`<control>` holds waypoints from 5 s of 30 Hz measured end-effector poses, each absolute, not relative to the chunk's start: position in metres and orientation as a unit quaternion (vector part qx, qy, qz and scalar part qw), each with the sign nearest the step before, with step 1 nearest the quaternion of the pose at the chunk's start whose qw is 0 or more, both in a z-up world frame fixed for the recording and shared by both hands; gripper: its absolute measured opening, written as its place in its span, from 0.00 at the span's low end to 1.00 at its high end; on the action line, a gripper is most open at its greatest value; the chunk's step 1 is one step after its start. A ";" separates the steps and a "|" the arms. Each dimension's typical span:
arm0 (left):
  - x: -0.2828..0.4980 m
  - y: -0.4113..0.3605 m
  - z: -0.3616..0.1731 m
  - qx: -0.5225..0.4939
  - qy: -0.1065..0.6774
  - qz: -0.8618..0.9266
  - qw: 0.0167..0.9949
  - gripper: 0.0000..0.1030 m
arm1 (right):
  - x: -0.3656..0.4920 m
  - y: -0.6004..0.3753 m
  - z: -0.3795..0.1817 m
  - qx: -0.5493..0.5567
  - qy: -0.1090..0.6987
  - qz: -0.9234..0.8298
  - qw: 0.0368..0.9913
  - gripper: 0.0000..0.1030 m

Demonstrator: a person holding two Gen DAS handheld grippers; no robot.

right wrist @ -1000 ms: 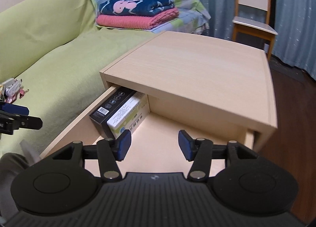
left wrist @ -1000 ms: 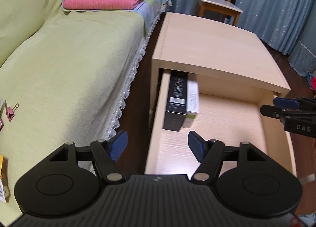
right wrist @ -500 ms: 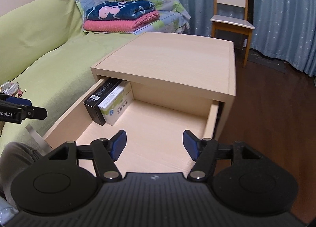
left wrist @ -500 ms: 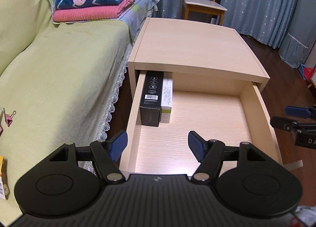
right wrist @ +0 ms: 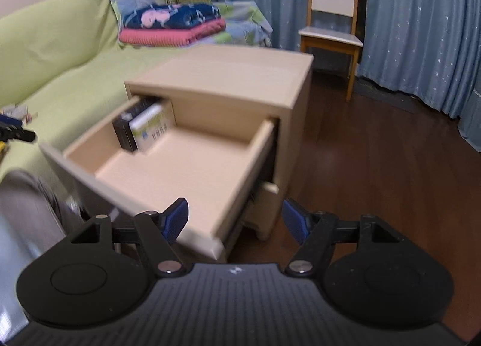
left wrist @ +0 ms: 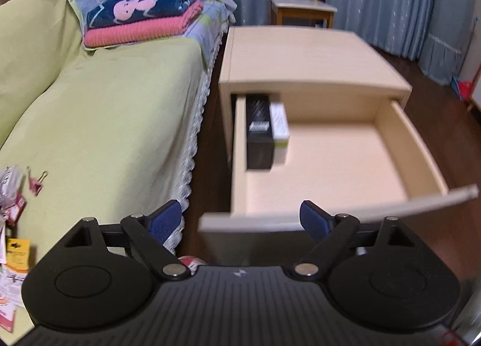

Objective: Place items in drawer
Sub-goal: 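Push the drawer front with the right gripper toward the cabinet, then press both grippers against the drawer front and push it partway in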

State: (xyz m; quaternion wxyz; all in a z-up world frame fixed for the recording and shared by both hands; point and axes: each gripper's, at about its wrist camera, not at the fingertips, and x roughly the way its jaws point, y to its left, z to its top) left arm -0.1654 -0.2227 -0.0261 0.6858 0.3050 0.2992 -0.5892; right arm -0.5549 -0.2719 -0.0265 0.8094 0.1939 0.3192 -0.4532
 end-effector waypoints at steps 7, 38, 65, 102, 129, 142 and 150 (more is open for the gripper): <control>-0.154 -0.232 -0.057 0.337 0.307 -0.604 0.654 0.84 | -0.571 -0.267 -0.064 0.222 0.366 -0.439 0.790 0.65; -0.138 -0.250 -0.110 0.353 0.337 -0.623 0.611 0.51 | -0.534 -0.267 -0.084 0.210 0.405 -0.396 0.797 0.23; -0.142 -0.279 -0.111 0.354 0.330 -0.615 0.622 0.51 | -0.536 -0.288 -0.085 0.216 0.394 -0.410 0.794 0.23; -0.143 -0.315 -0.113 0.350 0.324 -0.603 0.639 0.51 | -0.540 -0.298 -0.086 0.220 0.368 -0.430 0.795 0.23; -0.142 -0.323 -0.112 0.345 0.324 -0.602 0.643 0.51 | -0.544 -0.304 -0.085 0.219 0.364 -0.431 0.796 0.23; -0.140 -0.330 -0.111 0.343 0.326 -0.603 0.643 0.51 | -0.544 -0.312 -0.085 0.219 0.361 -0.434 0.796 0.23; -0.139 -0.334 -0.111 0.342 0.326 -0.604 0.642 0.51 | -0.543 -0.317 -0.085 0.219 0.359 -0.436 0.796 0.23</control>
